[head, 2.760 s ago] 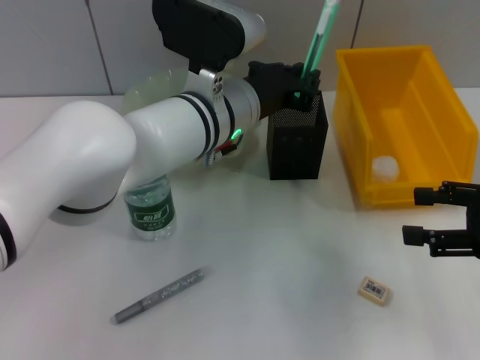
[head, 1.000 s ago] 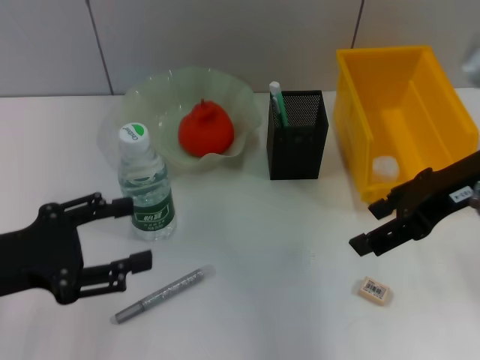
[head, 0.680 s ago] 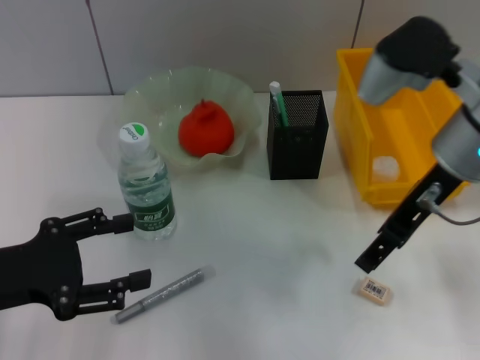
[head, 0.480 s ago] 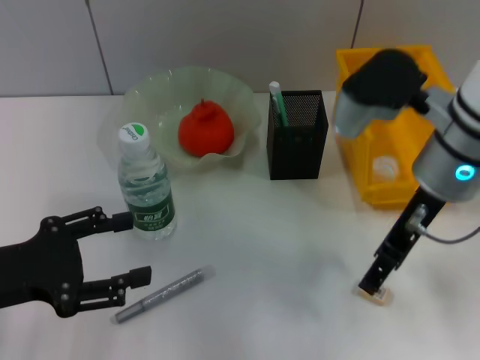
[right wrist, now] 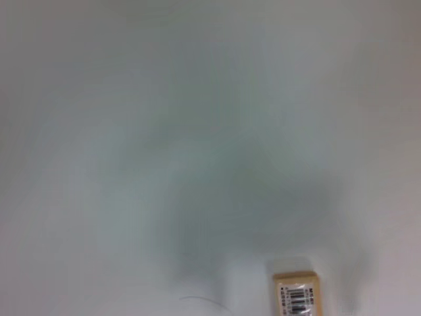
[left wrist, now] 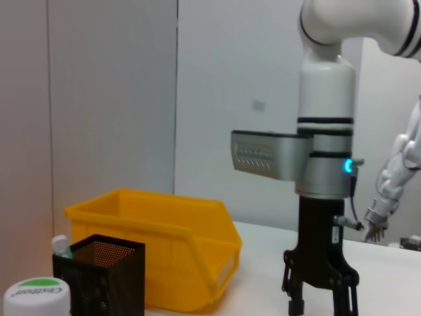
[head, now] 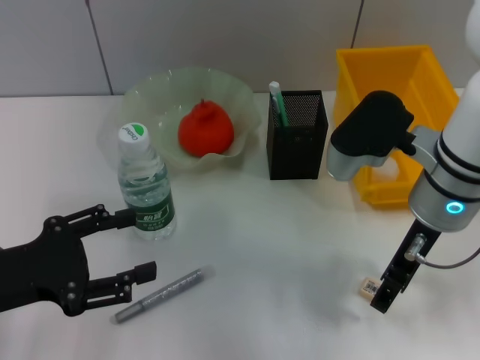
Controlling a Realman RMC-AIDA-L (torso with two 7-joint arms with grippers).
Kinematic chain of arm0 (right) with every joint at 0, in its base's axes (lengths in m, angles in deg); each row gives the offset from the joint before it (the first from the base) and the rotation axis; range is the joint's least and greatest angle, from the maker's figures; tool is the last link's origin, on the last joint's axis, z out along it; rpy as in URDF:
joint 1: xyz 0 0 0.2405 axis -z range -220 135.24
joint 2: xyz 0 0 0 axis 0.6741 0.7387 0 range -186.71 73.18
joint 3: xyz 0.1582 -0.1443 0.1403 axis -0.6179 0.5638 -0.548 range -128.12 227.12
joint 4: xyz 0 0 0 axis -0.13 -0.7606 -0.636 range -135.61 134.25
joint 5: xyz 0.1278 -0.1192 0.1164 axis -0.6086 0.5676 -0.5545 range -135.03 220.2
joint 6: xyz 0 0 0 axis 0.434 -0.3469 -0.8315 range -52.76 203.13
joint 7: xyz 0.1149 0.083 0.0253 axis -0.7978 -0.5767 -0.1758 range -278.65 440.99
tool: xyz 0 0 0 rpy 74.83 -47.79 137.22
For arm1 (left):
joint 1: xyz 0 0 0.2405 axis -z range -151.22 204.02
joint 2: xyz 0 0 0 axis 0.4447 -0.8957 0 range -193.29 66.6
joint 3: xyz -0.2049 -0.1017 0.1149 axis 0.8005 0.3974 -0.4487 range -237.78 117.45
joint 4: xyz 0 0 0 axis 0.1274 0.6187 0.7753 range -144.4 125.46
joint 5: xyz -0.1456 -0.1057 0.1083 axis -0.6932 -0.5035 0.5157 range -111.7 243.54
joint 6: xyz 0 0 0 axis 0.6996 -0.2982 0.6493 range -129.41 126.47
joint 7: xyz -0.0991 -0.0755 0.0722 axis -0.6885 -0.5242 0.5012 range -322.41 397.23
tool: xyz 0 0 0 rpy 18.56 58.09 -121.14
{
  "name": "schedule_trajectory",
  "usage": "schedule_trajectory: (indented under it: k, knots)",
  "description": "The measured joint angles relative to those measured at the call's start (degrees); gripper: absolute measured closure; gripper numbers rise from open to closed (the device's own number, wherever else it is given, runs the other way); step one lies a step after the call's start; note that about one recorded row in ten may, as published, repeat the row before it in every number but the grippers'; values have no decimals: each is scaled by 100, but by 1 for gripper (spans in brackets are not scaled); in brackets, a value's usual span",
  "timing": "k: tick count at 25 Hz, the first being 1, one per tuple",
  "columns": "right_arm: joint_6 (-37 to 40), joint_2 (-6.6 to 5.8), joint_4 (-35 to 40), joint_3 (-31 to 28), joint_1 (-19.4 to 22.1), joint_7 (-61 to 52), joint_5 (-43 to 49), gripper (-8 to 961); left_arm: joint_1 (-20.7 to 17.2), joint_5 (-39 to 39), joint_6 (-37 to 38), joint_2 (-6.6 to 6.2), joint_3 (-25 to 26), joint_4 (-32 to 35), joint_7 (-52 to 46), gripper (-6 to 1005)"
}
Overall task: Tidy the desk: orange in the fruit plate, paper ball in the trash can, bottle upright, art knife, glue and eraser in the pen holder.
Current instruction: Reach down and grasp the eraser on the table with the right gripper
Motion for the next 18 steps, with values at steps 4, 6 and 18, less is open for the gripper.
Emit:
schedule_trajectory:
  k: [4, 6, 18]
  knots:
    - [-110, 6, -2, 15, 86, -154, -15, 188, -1, 0, 6, 9, 33, -47, 5, 197]
    - [-149, 6, -1, 21, 106, -185, -16, 188, -16, -1, 26, 10, 34, -65, 1, 198]
    - [-384, 4, -60, 231, 144, -512, -117, 190, -142, -1, 111, 5, 51, -117, 1, 199]
